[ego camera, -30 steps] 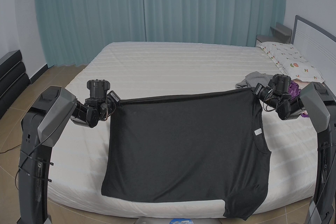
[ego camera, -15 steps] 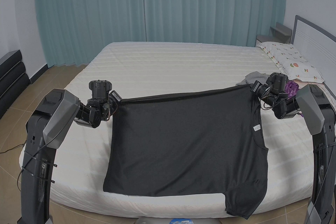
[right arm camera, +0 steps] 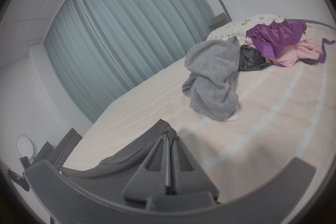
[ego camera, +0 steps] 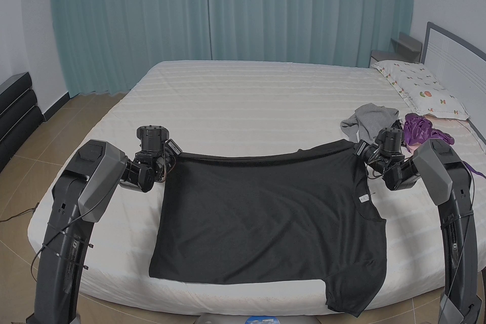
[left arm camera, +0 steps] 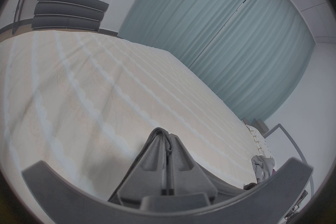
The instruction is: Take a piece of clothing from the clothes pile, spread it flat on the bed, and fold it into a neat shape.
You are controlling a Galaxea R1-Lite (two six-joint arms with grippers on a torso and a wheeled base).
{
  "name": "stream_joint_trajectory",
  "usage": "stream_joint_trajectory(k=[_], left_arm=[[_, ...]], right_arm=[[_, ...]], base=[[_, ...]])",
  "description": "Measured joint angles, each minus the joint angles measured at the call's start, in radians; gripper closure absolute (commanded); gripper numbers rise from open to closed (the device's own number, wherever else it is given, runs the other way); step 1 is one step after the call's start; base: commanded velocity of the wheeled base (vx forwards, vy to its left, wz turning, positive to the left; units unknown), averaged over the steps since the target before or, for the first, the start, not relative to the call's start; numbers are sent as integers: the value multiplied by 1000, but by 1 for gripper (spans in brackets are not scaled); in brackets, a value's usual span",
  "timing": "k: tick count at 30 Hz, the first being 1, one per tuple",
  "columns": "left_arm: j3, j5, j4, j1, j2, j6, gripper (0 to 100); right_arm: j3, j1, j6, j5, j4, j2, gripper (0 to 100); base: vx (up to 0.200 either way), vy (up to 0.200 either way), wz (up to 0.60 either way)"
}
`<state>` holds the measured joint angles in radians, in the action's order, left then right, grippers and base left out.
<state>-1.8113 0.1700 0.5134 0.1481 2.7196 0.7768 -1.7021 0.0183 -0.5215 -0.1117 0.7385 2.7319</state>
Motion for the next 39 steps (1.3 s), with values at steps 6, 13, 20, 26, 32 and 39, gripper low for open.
stream_joint_trajectory(k=[6, 13, 20, 26, 32, 39], left_arm=[[-27, 10, -5, 4, 33, 0, 0], [-32, 11, -7, 8, 48, 2, 0], [-8, 33, -6, 2, 35, 17, 0], [136, 25, 1, -9, -45, 27, 0], [368, -9, 43, -13, -170, 34, 0], [706, -59, 134, -7, -337, 42, 0]], right_arm=[[-44, -4, 12, 55, -9, 65, 0], [-53, -6, 5, 56, 0, 94, 0], [-7, -1, -36, 48, 8, 41, 0], [146, 20, -86, 9, 10, -61, 0], [418, 33, -135, -53, 58, -196, 0], [763, 41, -171, -108, 189, -364, 0]], base=[[0, 0, 0], [0, 0, 0], [0, 0, 0], [0, 0, 0], [0, 0, 0], [0, 0, 0]])
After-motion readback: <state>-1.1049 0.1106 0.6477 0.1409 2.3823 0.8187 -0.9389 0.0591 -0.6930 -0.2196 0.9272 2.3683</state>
